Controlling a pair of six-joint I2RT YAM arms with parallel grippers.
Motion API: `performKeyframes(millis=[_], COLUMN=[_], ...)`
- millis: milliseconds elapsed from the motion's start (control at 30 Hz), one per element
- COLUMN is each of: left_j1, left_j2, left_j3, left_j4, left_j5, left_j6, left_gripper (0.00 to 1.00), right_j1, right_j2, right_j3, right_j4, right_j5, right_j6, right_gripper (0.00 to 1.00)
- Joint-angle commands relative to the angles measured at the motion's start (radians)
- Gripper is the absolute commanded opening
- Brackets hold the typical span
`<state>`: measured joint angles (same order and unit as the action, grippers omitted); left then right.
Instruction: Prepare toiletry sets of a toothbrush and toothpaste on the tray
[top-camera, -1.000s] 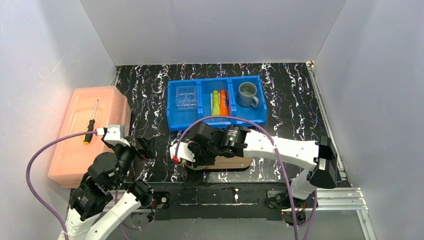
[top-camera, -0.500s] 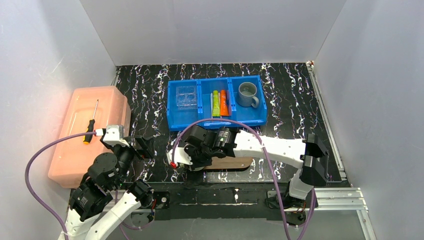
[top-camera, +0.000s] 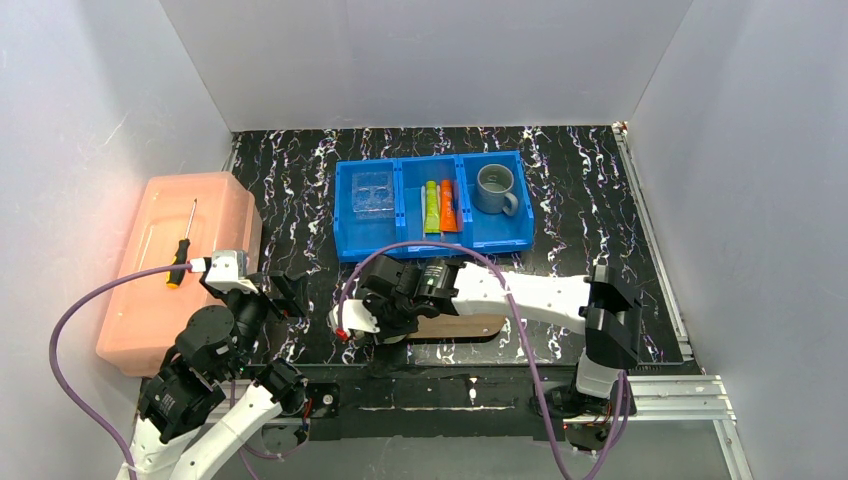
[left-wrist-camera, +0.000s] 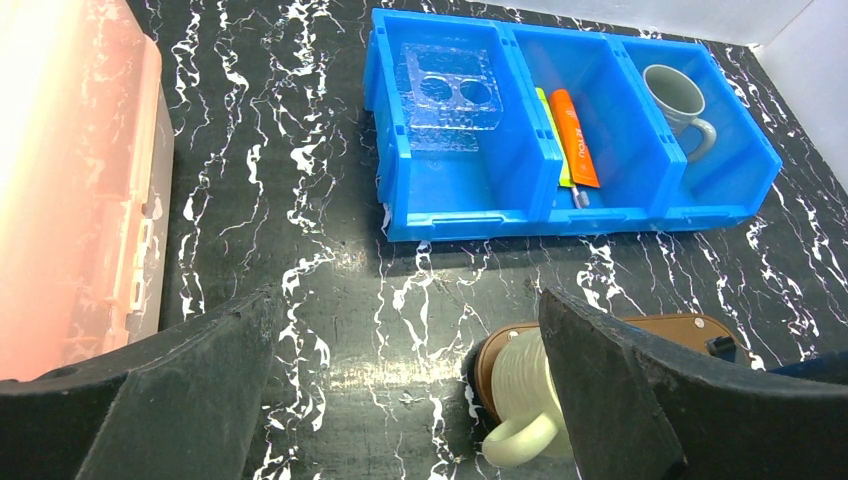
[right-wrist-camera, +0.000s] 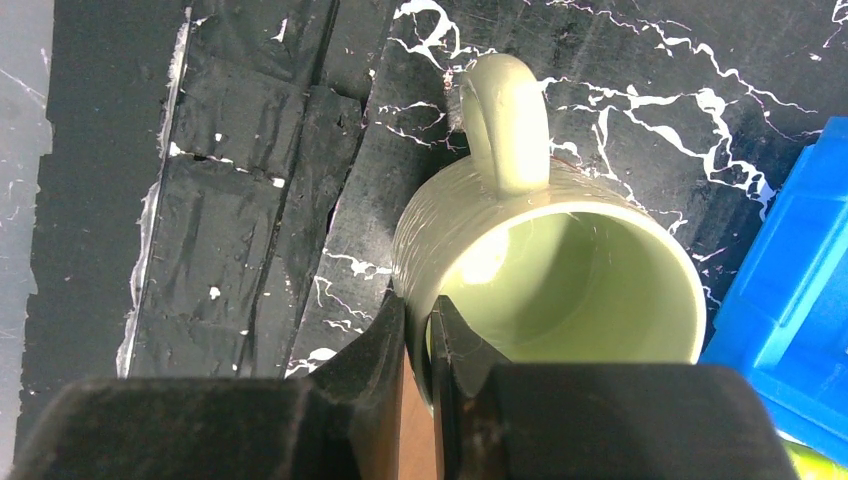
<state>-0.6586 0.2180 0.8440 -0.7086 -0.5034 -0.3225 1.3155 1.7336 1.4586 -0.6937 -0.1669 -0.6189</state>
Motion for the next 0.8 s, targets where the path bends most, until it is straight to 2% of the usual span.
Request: performKeyframes(millis=[0, 767], left_j1=[-0.003, -0.004], left_j2=[-0.008, -0.007], left_j3=[-0.006, -0.007], left_j4=[0.0, 0.0], left_j5=[-0.029, -0.029], left_j6=[-0.006, -0.004], left_gripper=[0.99, 0.99], right_j1=[-0.008, -0.039], right_j2=[-0.001, 0.026], right_j3=[0.072, 0.054], right_j4=[0.097, 0.144], right_j5=[-0.007, -0.004], right_j6=[-0.036, -0.03], right_gripper=[0.01, 0.01])
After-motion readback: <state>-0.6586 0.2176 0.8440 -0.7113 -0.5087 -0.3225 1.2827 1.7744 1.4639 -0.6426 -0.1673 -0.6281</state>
